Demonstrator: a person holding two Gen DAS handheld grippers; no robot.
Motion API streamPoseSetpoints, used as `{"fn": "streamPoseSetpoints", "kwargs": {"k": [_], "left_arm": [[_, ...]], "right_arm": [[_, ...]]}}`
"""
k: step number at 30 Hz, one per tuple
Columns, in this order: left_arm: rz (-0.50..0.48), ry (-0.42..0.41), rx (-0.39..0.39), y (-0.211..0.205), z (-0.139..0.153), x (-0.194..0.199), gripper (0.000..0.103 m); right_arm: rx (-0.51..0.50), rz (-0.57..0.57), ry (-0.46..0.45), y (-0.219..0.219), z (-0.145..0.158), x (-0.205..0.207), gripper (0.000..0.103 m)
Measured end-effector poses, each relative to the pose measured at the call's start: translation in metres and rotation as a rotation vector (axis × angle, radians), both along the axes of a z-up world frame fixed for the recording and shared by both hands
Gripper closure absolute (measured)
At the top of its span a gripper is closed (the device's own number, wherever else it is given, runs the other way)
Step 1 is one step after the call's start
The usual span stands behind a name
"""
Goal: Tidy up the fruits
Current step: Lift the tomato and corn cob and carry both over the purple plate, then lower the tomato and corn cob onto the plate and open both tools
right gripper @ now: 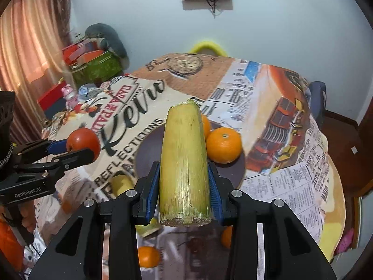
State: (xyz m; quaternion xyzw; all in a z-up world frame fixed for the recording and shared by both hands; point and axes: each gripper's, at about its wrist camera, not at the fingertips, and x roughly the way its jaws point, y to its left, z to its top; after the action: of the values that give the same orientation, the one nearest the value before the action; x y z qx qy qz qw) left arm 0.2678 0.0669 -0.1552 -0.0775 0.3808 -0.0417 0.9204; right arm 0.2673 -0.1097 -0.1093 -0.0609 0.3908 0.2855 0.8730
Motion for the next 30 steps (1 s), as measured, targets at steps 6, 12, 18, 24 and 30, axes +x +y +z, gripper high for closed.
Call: {"fn": "streamPoseSetpoints", "kwargs": {"k": [6,12,18,24,30], "left_arm": [[-0.022,0.032,-0.001,-0.009,-0.013,0.030,0.054],[-0.035,0.072,-0.004,-0.015,-0.030,0.053,0.054],[-0.040,0.095,0.006,-0.019,-0.040,0.071,0.054],[-0.044,0.111,0.017,-0.022,-0.048,0.085,0.054],[-0.047,0.138,0.021,-0.027,-0.059,0.098,0.054]], "right_arm": [[-0.014,0.015,0.035,-0.002,-0.018,0.012,0.068],[-0.062,0.065,0.079,0.010,-0.040,0.020,0.068],[-0.095,0.075,0.106,0.013,-0.054,0.031,0.068],[-0.099,0.059,0.126,0.010,-0.061,0.042,0.068],[-0.102,0.067,0.128,0.010,-0.063,0.044,0.068]]}}
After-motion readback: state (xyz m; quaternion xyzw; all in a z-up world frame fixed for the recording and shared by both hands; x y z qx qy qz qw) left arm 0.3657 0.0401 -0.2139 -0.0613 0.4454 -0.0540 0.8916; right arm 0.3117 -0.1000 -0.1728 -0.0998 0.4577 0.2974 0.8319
